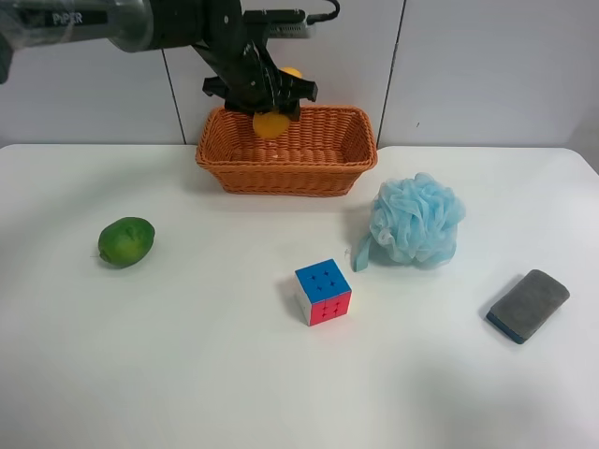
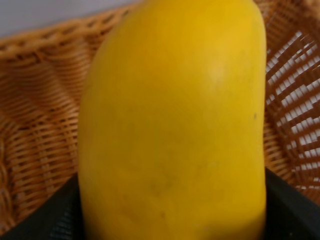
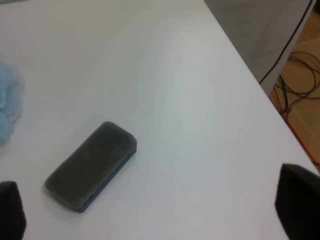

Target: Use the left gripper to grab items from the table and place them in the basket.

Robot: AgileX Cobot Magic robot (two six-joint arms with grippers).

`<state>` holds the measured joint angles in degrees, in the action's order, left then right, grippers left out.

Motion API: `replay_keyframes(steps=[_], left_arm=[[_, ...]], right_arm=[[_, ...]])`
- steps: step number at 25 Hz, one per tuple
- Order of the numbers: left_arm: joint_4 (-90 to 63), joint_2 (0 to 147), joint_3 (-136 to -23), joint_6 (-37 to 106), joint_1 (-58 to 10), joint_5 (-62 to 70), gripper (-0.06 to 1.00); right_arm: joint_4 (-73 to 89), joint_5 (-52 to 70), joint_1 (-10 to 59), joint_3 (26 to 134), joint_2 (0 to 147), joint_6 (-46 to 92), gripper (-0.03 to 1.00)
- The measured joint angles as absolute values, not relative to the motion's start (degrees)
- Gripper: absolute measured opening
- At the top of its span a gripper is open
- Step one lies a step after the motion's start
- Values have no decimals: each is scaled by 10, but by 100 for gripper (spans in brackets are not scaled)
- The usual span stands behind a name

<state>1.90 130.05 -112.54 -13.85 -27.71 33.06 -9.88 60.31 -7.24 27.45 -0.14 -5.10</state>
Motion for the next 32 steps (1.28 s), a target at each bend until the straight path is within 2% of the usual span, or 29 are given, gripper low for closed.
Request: replay_keyframes(steps=[10, 11, 13, 14, 16, 23, 32], left_arm=[[20, 1340, -1125, -138, -275, 310, 61], [20, 1340, -1125, -137, -275, 307, 64], [20, 1340, -1126, -137, -275, 302, 84], [20, 1340, -1127, -137, -275, 302, 90], [20, 1339, -1127, -137, -275, 304, 96], [20, 1289, -1127, -136, -274, 367, 99], [21, 1167, -1127, -115, -257, 566, 99]], right_arm=[[-99, 603, -72, 275, -1, -51, 99], [-99, 603, -72, 275, -1, -51, 99], [-99, 603, -72, 275, -1, -51, 99], [-99, 603, -72, 275, -1, -51, 99], [-99, 603, -72, 275, -1, -51, 99], [-99, 603, -72, 275, -1, -51, 99], [-99, 603, -72, 275, -1, -51, 99]])
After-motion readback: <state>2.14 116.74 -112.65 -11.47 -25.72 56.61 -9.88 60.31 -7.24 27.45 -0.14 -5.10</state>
